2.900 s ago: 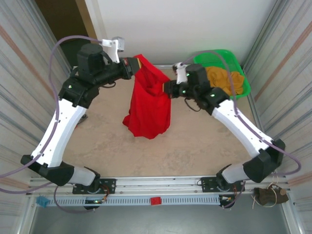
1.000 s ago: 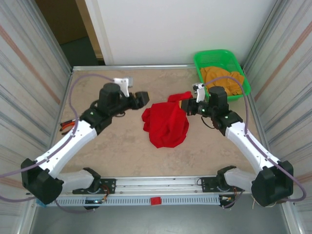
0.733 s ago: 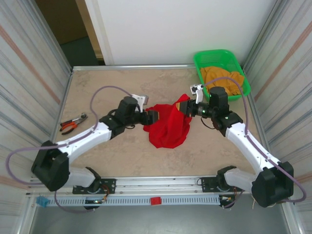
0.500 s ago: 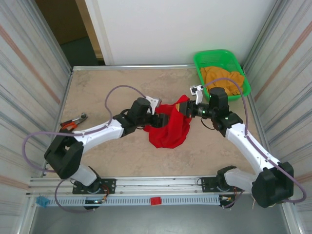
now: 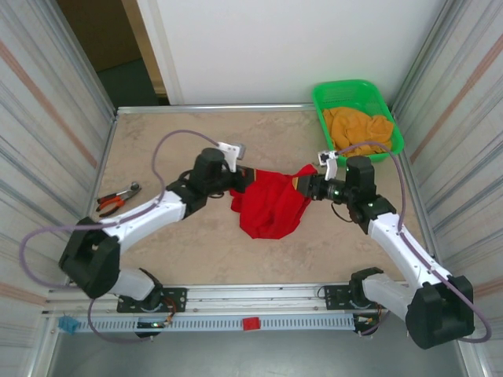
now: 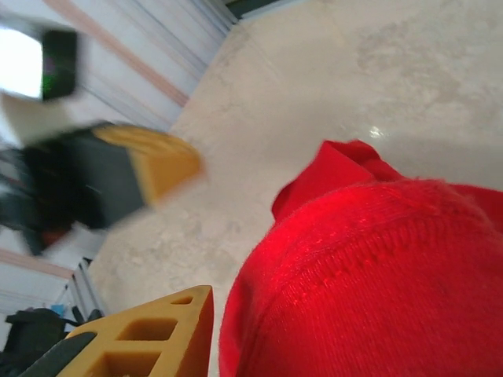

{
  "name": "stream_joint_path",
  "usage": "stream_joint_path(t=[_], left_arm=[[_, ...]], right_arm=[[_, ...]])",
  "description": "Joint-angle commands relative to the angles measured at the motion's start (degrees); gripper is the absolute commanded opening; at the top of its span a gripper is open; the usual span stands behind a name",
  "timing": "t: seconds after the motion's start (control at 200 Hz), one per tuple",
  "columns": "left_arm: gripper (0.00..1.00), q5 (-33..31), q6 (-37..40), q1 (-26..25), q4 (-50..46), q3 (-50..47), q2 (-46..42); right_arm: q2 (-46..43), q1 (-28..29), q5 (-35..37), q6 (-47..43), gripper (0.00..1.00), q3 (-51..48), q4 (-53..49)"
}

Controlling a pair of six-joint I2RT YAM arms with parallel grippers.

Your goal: Fold the inside-out t-shirt

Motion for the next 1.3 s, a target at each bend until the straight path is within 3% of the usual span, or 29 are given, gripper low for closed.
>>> stream_joint_path(t=[0.0,0.07,0.16,0.205,0.296,0.396,0.546,0.761,0.802,0.847,0.867,0.917,0.957,0.992,1.127,1.222,1.293], left_arm=[[0.00,-0.3,-0.5,1.7,-0.8,-1.0,-5.2],[0.00,-0.4,0.2,2.1,-1.8,-1.4,-7.0],[0.00,1.2,2.8,1.4,-5.0,-0.3,-6.2],[0.10,1.1,4.5,0.4,-7.2,0.4,-4.7],[0.39,-0.6,8.2,-3.2,-8.8,0.3,-1.3],[0.55,-1.3,9.9,-6.2,-7.0,-1.0,2.1],[0.64,-1.2,8.1,-7.0,-2.9,-3.0,6.8],[0.66,-0.8,5.8,-8.9,-0.2,1.5,15.8],[0.64,-0.1,5.1,-8.9,0.4,2.6,17.5],[0.52,1.6,4.4,-8.9,1.4,3.7,19.4],[0.42,2.3,4.2,-8.9,1.7,4.2,20.1],[0.00,3.3,4.0,-8.9,1.4,5.4,21.3],[0.00,2.9,4.0,-8.9,0.3,6.1,21.3],[0.00,2.6,4.2,-8.5,-0.2,6.0,20.6],[0.00,0.3,2.8,-5.3,-1.4,2.3,12.3],[0.00,2.7,0.5,-1.4,-0.4,-1.6,4.5],[0.00,4.8,-1.0,1.5,-0.7,-3.5,-0.4]], right_arm=[[0.0,-0.4,0.1,2.1,0.25,-2.3,3.7],[0.1,-0.4,0.3,2.4,0.22,-3.1,4.3],[0.1,-0.4,-0.7,3.1,0.10,-3.3,5.2],[0.0,-0.4,-1.5,3.5,0.05,-2.9,5.6],[-0.4,-0.3,-2.7,3.8,0.03,-1.7,5.3],[-1.2,-0.3,-2.8,3.7,0.03,-0.5,4.3],[-1.8,-0.3,-3.0,3.8,0.03,0.0,3.5],[-1.8,-0.1,-3.1,5.1,0.03,-1.4,5.1],[-1.8,-0.1,-3.0,5.4,0.03,-1.7,5.3],[-1.8,-0.1,-2.8,5.5,0.05,-2.3,5.4],[-1.8,-0.1,-2.6,5.5,0.07,-2.5,5.3],[-3.3,-0.1,-1.7,5.4,0.23,-3.1,4.9],[-3.8,-0.2,-0.6,5.1,0.36,-3.7,4.4],[-4.2,-0.2,0.5,4.7,0.41,-4.5,3.9],[-5.2,-1.3,4.9,3.9,0.42,-9.2,4.1],[-5.3,-2.1,6.7,4.8,0.37,-13.2,6.5],[-4.6,-2.4,7.9,5.0,0.17,-15.0,7.6]])
